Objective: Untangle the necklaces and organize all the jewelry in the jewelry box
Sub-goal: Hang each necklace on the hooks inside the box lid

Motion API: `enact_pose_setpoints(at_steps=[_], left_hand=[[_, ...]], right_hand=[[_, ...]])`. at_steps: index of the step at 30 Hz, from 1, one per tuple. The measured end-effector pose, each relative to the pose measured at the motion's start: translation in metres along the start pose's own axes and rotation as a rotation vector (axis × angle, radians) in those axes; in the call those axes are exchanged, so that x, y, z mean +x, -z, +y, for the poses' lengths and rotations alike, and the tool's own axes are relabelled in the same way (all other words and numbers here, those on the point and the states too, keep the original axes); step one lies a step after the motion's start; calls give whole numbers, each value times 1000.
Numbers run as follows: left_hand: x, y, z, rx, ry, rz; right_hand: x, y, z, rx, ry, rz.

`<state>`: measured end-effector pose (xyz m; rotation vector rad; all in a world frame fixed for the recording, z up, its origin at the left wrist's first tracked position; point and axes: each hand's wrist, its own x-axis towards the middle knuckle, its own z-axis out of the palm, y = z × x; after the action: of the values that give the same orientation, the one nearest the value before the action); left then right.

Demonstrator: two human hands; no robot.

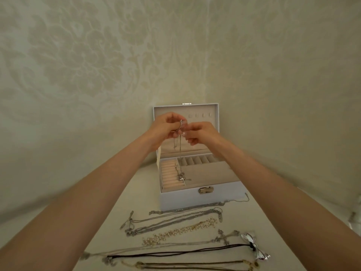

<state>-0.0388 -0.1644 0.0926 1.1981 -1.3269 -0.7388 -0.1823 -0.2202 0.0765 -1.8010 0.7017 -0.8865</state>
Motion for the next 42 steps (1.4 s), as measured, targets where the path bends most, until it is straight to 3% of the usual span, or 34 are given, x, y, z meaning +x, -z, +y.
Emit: enact_pose_setpoints(at_steps=[3, 8, 12, 18, 23, 30, 38, 42], left_hand=[[-1, 2, 1, 57, 24, 39], [-1, 1, 6, 132, 39, 52], [-5, 7, 5, 126, 115, -41], [-15, 11, -3, -39, 132, -218], [-17, 10, -14, 229, 72, -228], [-21, -1, -10, 371, 117, -208], [-17, -9, -3, -71, 454, -276], [-13, -7, -5, -103, 432, -166]], right_hand=[[1, -1, -4, -80, 7, -13], [4, -1, -14, -7, -24, -152], [6, 6, -18, -104, 24, -136], [6, 13, -29, 187, 71, -80], [8, 16, -42, 252, 82, -72], [8, 13, -52, 261, 93, -16], [3, 4, -58, 298, 128, -22], [-2, 2, -56, 337, 116, 12]])
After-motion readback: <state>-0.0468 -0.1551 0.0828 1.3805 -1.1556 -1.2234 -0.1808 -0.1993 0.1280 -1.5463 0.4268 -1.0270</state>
